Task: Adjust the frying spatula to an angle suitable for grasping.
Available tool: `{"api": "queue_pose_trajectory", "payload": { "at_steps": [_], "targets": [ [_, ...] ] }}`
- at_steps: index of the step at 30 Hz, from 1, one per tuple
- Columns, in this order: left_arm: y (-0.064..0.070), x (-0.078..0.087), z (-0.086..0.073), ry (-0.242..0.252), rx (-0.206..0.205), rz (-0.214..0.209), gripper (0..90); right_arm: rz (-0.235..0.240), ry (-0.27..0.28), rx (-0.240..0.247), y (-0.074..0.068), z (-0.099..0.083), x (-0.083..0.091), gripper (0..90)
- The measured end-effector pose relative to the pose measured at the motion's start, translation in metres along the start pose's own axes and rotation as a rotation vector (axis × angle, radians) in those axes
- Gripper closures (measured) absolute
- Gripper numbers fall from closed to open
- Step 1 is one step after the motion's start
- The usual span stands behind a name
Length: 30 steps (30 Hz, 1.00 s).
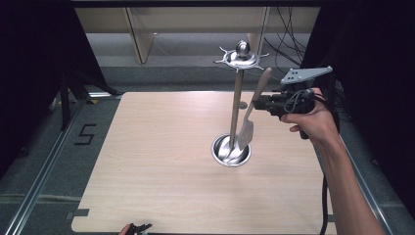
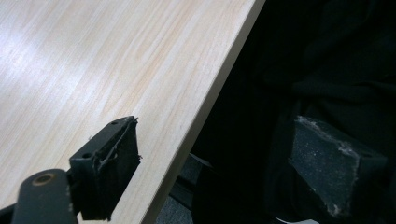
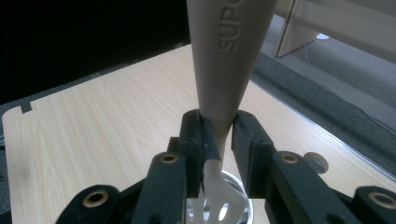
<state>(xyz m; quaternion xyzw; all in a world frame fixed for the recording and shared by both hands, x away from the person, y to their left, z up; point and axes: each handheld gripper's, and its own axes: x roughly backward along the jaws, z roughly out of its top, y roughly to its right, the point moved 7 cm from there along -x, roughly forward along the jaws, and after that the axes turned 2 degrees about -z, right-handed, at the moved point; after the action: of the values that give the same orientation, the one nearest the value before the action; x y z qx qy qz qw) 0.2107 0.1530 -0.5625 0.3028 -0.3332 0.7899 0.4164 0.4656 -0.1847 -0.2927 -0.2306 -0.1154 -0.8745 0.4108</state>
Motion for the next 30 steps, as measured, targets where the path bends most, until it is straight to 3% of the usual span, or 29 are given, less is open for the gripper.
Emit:
{"api": "queue_pose_trajectory", "payload": {
  "at_steps": [7,10,12,13,21,25,30],
  "targets": [
    [0.0006,-0.0005,0.0,-0.001,-0.002,-0.01,14.9,0.01,-0.025,0.008,-0.0013,0.0042,-0.002,74.8],
    [0.0007,-0.0007,-0.0002,-0.001,-0.002,-0.009,14.9,-0.004,-0.011,0.017,0.0002,0.0061,-0.0036,74.7],
    [0.0008,-0.0006,0.0,-0.001,-0.002,-0.009,14.9,0.004,-0.033,0.026,0.001,0.0068,-0.0034,74.7],
    [0.0007,-0.0001,0.0001,-0.001,-0.001,-0.004,14.9,0.005,-0.035,0.008,-0.0003,0.0072,-0.004,74.7],
    [0.0006,0.0009,0.0004,0.0,-0.005,0.001,15.0,0.014,-0.063,0.01,-0.0003,0.0082,-0.0059,74.7],
    [0.0015,-0.0001,0.0004,0.001,-0.002,-0.013,14.9,0.016,-0.057,0.011,0.0006,0.0077,-0.0062,74.7],
    [0.0007,0.0008,0.0004,0.0,-0.006,0.001,14.9,0.014,-0.051,0.001,0.001,0.0068,-0.0056,74.4]
  ]
}}
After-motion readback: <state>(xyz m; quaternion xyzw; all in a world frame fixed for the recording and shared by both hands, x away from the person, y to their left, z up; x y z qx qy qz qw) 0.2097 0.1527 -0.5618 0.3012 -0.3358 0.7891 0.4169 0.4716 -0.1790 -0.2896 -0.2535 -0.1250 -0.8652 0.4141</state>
